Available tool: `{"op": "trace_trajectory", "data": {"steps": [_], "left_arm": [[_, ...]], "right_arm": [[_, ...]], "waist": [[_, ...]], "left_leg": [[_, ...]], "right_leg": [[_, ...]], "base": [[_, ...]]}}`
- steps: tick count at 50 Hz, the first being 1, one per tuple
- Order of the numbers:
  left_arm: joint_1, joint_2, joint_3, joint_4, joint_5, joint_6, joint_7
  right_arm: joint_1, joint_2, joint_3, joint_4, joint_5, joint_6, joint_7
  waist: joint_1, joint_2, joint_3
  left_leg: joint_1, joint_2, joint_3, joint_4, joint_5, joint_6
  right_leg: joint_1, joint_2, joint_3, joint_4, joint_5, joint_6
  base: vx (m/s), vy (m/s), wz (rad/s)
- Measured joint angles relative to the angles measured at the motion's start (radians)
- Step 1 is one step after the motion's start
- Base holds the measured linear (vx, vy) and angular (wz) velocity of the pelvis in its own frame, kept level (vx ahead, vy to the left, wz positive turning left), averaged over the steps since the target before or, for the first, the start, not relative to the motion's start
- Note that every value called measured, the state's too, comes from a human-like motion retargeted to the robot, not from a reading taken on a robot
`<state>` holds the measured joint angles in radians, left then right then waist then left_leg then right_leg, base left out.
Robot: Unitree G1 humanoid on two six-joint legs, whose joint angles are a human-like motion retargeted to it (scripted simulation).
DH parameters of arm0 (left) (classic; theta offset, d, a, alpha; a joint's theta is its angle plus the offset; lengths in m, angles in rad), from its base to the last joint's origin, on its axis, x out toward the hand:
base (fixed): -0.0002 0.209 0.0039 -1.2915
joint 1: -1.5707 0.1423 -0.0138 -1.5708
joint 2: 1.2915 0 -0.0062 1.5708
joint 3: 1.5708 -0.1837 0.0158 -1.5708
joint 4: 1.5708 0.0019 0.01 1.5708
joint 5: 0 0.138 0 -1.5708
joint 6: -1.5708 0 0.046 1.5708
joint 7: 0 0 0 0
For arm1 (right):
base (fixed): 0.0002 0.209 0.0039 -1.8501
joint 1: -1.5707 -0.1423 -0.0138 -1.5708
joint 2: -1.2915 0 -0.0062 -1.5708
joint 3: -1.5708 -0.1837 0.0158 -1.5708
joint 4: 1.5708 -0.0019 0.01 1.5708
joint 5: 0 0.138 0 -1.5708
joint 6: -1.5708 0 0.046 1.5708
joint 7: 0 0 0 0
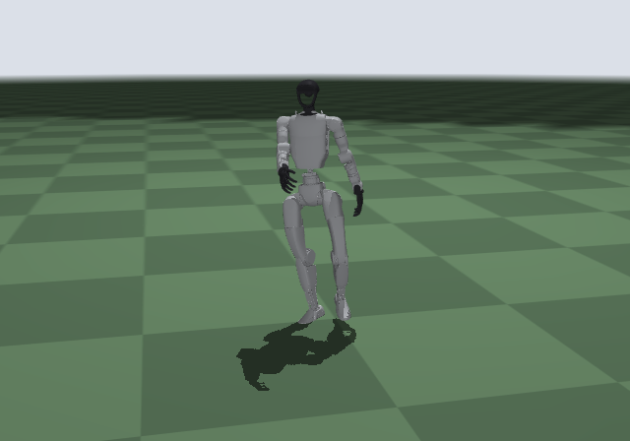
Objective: In place motions
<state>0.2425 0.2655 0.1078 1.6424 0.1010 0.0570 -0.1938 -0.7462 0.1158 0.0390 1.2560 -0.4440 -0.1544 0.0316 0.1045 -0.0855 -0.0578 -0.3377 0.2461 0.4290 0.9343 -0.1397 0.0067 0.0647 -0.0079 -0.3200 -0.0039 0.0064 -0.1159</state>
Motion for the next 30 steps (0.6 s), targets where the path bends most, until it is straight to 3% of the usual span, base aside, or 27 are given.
{"op": "trace_trajectory", "data": {"steps": [5,10,14,17,20,23,27,30], "left_arm": [[-0.069,-0.008,0.001,-0.069,-0.068,-0.009,0.043],[-0.196,-0.026,-0.015,-0.051,-0.137,-0.036,0.116],[-0.328,-0.077,-0.073,0.018,-0.17,-0.05,0.144],[-0.416,-0.108,-0.119,0.014,-0.179,-0.052,0.131],[-0.54,-0.137,-0.164,-0.065,-0.187,-0.065,0.156],[-0.677,-0.137,-0.168,-0.148,-0.214,-0.091,0.187],[-0.885,-0.117,-0.119,-0.259,-0.244,-0.083,0.236],[-1.019,-0.095,-0.082,-0.351,-0.316,-0.089,0.265]], "right_arm": [[0.109,0.0,0.036,0.01,-0.061,-0.019,0.001],[0.235,-0.06,0.082,-0.005,-0.113,-0.046,-0.019],[0.41,-0.136,0.08,-0.023,-0.198,-0.057,-0.047],[0.533,-0.177,0.068,0.013,-0.231,-0.024,-0.071],[0.667,-0.209,0.01,0.137,-0.248,0.022,-0.102],[0.776,-0.247,-0.036,0.264,-0.29,0.086,-0.155],[0.895,-0.33,-0.113,0.394,-0.31,0.188,-0.19],[1.003,-0.4,-0.16,0.444,-0.298,0.255,-0.23]], "waist": [[-0.055,-0.003,-0.028],[-0.108,0.025,-0.025],[-0.183,0.036,-0.043],[-0.215,0.042,-0.017],[-0.216,0.07,0.03],[-0.217,0.087,0.044],[-0.377,0.145,0.13],[-0.538,0.164,0.214]], "left_leg": [[0.243,-0.14,-0.01,-0.446,0.021,-0.053],[0.399,-0.173,0.12,-0.737,-0.106,-0.101],[0.391,-0.207,0.048,-0.788,-0.15,-0.059],[0.393,-0.214,0.011,-0.787,-0.155,-0.041],[0.407,-0.177,-0.001,-0.778,-0.165,-0.036],[0.401,-0.157,0.044,-0.775,-0.17,-0.03],[0.393,-0.119,-0.009,-0.753,-0.17,-0.003],[0.41,-0.098,-0.103,-0.751,-0.162,0.013]], "right_leg": [[0.0,-0.007,-0.009,0.012,-0.011,0.031],[0.006,0.014,-0.04,0.029,-0.026,0.047],[0.003,-0.005,-0.116,0.067,-0.058,0.075],[-0.011,-0.027,-0.163,0.155,-0.062,0.083],[-0.134,-0.086,-0.161,0.465,0.101,0.098],[-0.382,-0.135,-0.058,0.881,0.213,0.015],[-0.633,-0.28,-0.147,1.362,0.114,-0.098],[-0.831,-0.344,-0.156,1.589,0.069,-0.126]], "base": [[0.18,0.07,0.09],[0.17,0.16,0.26],[0.22,0.21,0.86],[0.16,0.23,0.43],[0.1,0.2,-0.16],[0.04,0.25,-0.73],[-0.08,0.29,0.7],[-0.04,0.21,1.48]]}}
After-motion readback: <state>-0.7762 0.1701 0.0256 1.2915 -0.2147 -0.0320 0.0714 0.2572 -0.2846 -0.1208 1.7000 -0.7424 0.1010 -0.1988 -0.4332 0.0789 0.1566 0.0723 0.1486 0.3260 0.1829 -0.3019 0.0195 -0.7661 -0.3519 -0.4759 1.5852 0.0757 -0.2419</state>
